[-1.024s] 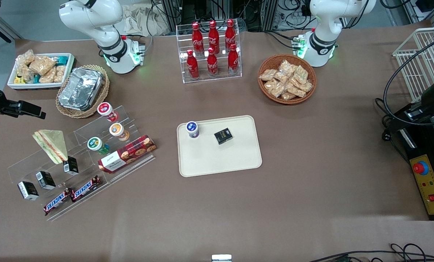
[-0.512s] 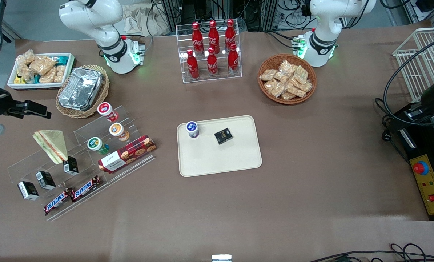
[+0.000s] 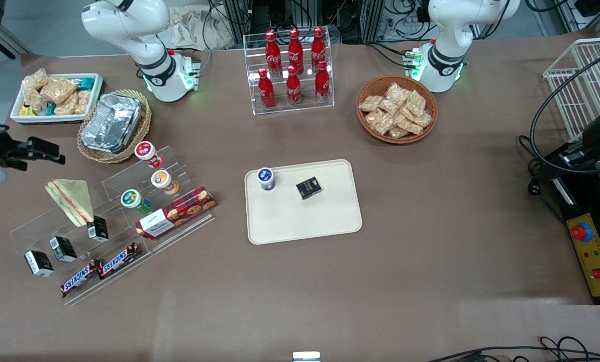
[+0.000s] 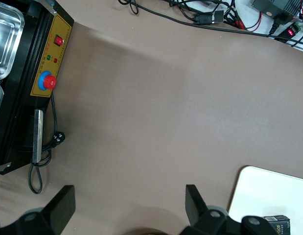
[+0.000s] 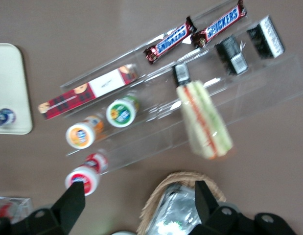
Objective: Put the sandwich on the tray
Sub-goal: 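Move the right gripper toward the wrapped sandwich in the acrylic rack, then lower the right gripper around the sandwich and close on it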
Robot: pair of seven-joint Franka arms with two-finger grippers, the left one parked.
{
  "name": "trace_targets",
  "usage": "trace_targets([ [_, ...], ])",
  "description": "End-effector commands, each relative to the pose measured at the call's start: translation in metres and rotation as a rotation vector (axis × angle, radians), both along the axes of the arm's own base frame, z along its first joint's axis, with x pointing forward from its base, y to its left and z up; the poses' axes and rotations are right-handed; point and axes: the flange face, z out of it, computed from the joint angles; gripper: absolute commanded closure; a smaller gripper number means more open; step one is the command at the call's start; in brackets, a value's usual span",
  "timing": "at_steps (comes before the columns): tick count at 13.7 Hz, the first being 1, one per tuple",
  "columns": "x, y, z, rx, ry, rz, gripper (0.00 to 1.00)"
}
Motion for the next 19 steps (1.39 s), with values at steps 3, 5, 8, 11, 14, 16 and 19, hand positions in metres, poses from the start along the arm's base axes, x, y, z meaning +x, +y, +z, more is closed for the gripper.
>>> trace_targets([
  [3,0.016,-0.047,-0.063,-0.018,-0.049,0.084,0.00],
  [5,0.023,-0.050,-0.076,-0.023,-0.049,0.095,0.00],
  [8,0.025,-0.060,-0.096,-0.021,-0.059,0.117,0.00],
  [11,0.020,-0.060,-0.118,-0.020,-0.064,0.151,0.00],
  [14,0.010,-0.073,-0.142,-0.021,-0.070,0.150,0.00],
  [16,0.008,-0.075,-0.158,-0.032,-0.091,0.178,0.00],
  [19,0.001,-0.076,-0.187,-0.045,-0.108,0.202,0.00],
])
